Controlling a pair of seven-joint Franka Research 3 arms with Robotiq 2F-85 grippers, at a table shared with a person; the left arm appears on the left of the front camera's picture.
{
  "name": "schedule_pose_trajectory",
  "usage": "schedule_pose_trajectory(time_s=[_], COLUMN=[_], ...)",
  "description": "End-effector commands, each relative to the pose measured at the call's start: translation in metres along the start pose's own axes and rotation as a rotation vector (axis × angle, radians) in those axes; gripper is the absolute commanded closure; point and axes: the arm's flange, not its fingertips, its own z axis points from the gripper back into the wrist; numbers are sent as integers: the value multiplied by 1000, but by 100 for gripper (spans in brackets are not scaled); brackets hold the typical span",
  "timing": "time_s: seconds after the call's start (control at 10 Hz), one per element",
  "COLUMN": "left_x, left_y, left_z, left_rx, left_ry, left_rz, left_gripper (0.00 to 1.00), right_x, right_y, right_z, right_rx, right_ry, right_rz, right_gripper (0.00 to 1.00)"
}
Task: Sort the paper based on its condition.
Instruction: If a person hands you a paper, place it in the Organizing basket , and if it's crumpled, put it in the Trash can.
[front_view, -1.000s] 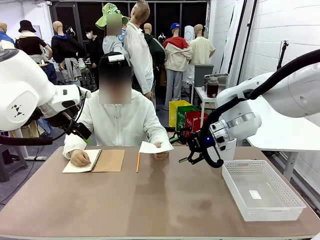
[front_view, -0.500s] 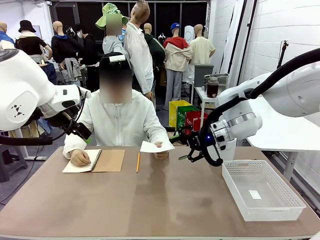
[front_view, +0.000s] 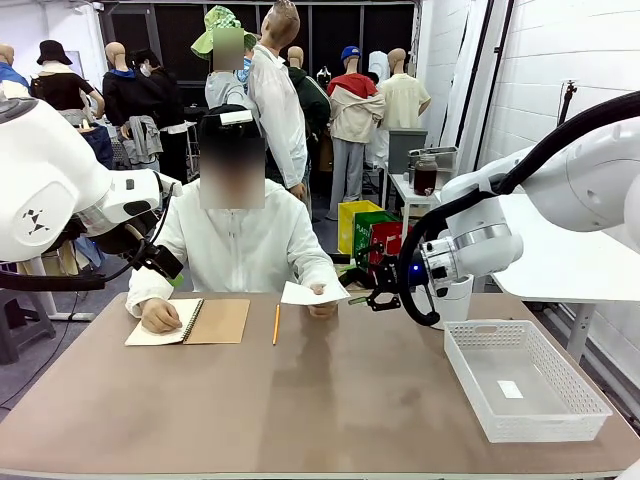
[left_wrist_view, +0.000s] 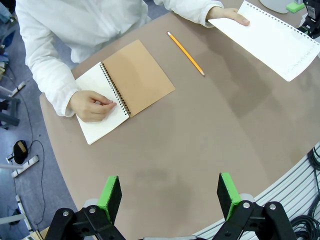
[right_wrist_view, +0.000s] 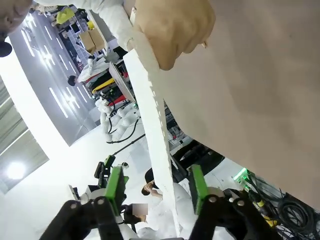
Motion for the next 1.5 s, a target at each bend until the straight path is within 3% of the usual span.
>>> schedule_pose_trajectory(time_s=[0.0,0.5,0.6,0.8,1.0,1.3,1.4], left_x=[0,0,0,0,0,0,0], left_y=[1,1,1,1,1,1,1], left_z=[0,0,0,0,0,0,0], left_rx=[-5,-5,-5,-5,-5,-5,-5], left_ry=[-6,-6,-6,-6,-6,-6,-6], left_rz=[4,4,4,4,4,4,4], left_gripper=[0,0,0,0,0,0,0], right_x=[7,14,14,15,17,18,17], right_y=[1,-11,-10,-10,-9,-9,-9], right_z=[-4,-2,-2,-1,-4,-4,-4], right_rx=[8,-13,-7,-10,-8,-1,-12], right_ry=[20,9,-1,6,16,39,52], right_rz=[-14,-76,-76,-77,-83,-95,-103], right_gripper=[39,39,57,57,96,96,100])
